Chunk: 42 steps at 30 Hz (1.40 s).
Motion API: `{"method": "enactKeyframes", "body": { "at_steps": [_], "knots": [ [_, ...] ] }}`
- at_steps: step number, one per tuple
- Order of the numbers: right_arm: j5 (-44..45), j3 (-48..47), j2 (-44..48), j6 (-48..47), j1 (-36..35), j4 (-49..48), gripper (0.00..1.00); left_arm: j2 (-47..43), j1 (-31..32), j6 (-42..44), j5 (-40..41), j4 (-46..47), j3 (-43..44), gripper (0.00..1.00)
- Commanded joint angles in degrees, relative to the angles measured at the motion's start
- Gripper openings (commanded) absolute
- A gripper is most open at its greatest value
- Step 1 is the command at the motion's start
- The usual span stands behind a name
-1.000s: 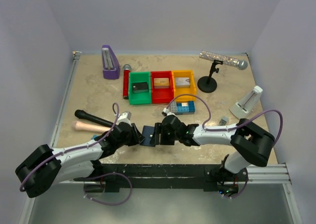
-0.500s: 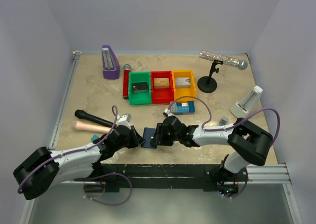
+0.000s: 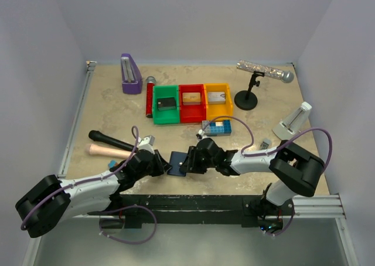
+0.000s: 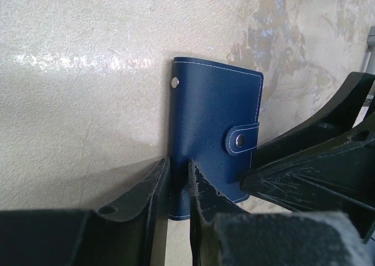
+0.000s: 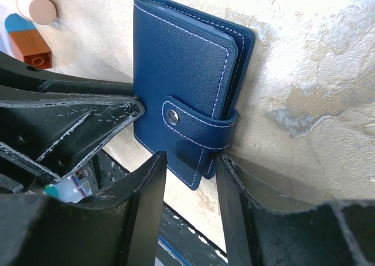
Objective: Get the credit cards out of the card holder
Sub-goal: Pick up the card holder from the center of the board.
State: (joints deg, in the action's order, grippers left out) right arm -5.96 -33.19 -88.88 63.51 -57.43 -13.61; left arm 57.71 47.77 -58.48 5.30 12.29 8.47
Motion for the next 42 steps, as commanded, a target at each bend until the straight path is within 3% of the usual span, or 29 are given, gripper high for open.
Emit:
{"method": "enactKeyframes", "body": {
  "at_steps": [1,14,23,25,30,36,42],
  "knots": [
    [-0.4,0.9,-1.1,1.5,-0.1,-4.1,0.44,0.6,0.8,-0.3,-0.3,-2.1,-1.9,0.16],
    [-2.6,2.2,-1.7,0.0,0.2,-8.7,0.00,0.7,0.7,0.0,-2.3,2.4,-3.2,0.16],
    [-3.4,6.1,3.3,-1.9,0.5,-12.1,0.00,-2.3,0.7,-0.3,-1.6,1.9,-3.6,0.20],
    [-3.9,7.3,4.9,-3.0,0.7,-13.2,0.00,-4.4,0.7,-0.3,-0.7,0.4,-3.5,0.25],
    [-4.5,9.3,10.3,-6.4,0.7,-12.0,0.00,-9.7,0.7,0.1,1.2,-3.2,-2.9,0.47],
    [-3.8,8.6,22.1,-14.1,0.7,-0.2,0.00,-18.7,0.2,1.7,2.3,-5.1,-2.8,0.67],
    [-5.7,6.4,34.3,-19.3,0.8,11.0,0.00,-30.0,-0.2,2.8,1.7,-5.9,-2.8,0.76]
  ]
}}
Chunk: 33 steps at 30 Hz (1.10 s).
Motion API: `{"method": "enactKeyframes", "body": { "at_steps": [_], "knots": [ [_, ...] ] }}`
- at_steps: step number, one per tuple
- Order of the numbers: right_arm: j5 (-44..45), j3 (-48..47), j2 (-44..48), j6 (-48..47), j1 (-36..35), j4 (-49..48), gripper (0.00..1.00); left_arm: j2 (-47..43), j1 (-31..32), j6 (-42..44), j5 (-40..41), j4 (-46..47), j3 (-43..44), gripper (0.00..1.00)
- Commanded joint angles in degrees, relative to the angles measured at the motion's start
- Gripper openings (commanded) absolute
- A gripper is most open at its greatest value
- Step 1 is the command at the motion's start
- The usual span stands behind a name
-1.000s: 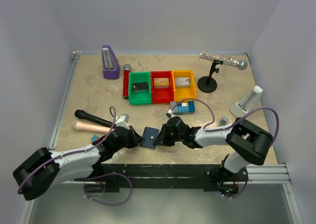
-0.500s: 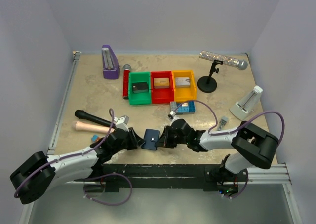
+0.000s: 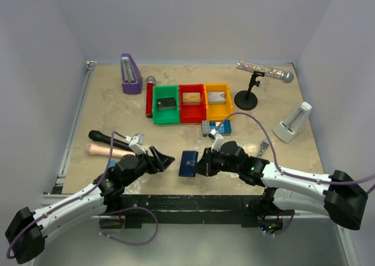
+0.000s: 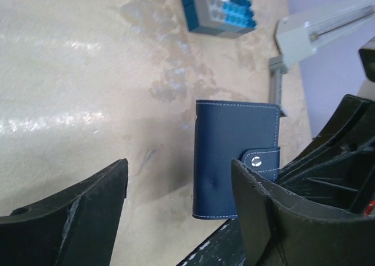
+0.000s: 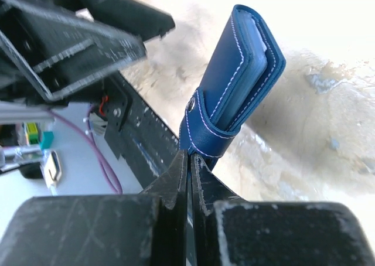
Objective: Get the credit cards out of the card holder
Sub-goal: Pick up the card holder from the center of the board.
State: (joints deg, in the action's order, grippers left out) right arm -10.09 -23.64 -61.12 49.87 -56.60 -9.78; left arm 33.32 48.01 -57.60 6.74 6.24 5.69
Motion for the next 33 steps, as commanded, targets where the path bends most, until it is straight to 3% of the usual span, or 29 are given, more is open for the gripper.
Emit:
{"method": "enactKeyframes", "body": {
  "at_steps": [1,7,18,33],
  "knots": [
    [-1.9,-3.5,8.3,-6.3,0.0,9.1,0.00,-7.1,-0.5,2.2,-0.1,0.1,0.2,0.77],
    [-9.2,-8.5,17.4,-9.5,0.0,19.4,0.00,-12.1,-0.7,3.0,-6.4,5.5,0.8,0.93],
    [-12.0,-13.9,23.3,-10.1,0.0,25.3,0.00,-2.2,-0.8,2.0,-26.0,32.9,1.4,0.96],
    [-14.4,-14.9,23.7,-8.7,-0.1,23.3,0.00,6.1,-0.8,2.4,-32.9,36.6,4.9,0.95]
  ]
}}
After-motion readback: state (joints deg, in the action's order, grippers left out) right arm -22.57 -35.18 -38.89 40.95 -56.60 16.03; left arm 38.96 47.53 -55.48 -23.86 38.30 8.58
